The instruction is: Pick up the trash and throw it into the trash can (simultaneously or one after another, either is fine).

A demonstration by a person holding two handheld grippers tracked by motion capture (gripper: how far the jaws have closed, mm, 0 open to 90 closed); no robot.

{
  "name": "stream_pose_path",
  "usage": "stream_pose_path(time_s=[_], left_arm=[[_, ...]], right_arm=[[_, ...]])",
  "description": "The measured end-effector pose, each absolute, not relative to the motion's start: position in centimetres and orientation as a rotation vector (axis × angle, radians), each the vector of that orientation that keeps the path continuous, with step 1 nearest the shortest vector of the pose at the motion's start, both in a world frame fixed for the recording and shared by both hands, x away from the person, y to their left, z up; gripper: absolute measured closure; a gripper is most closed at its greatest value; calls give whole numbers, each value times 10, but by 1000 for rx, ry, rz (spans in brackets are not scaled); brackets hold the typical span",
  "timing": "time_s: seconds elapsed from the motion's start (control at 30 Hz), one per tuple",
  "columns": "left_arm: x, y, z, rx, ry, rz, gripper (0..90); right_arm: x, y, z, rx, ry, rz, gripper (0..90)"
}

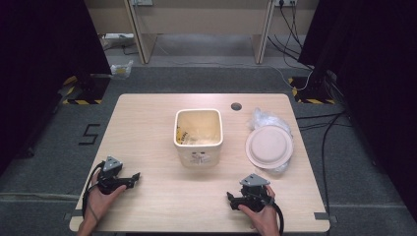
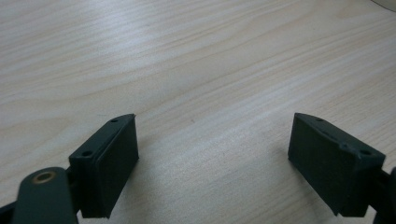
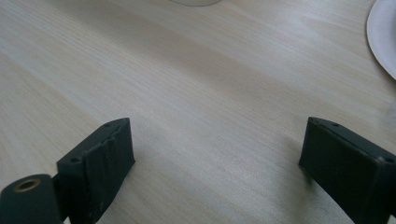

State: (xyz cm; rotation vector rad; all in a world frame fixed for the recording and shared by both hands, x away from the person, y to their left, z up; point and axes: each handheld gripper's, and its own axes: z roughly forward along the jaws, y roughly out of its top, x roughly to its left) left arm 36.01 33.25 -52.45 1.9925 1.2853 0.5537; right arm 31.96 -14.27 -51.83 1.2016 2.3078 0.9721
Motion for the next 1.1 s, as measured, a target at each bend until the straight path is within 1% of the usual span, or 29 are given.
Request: stream_pose_path(time_s=[0.03,0.07,0.13,0.3,0.43,0.57,0.67,0.7,0.87,0.97,1.1], left_arm=[[360,333,-524,1993,1285,554,152],[360,333,-524,1993,1285,554,152],[360,333,-524,1992,1286,553,151],[360,333,-524,1995,1286,550,151],[360,333,-524,1995,1286,548,151],[360,333,-525,1991,1287,550,149],[360,333,-525,1992,1287,550,148],[360,333,-524,1995,1288,551,147],[360,333,-524,1994,1288,551,147],[360,333,-524,1995,1289,552,147],[360,332,-525,1992,1287,556,147]], right_arm=[[320,-143,-518,1196,2305,977,133],[320,-143,-518,1196,2305,977,133],[319,-143,-518,1195,2300,994,198],[316,-145,-516,1208,2274,1074,214],[315,-148,-512,1213,2231,1115,250],[315,-151,-508,1213,2205,1140,263],[314,-154,-504,1187,2187,1149,300],[314,-156,-502,1165,2177,1146,327],[316,-160,-497,1144,2154,1152,369],[318,-166,-493,1125,2134,1161,416],[319,-171,-486,1126,2111,1167,440]])
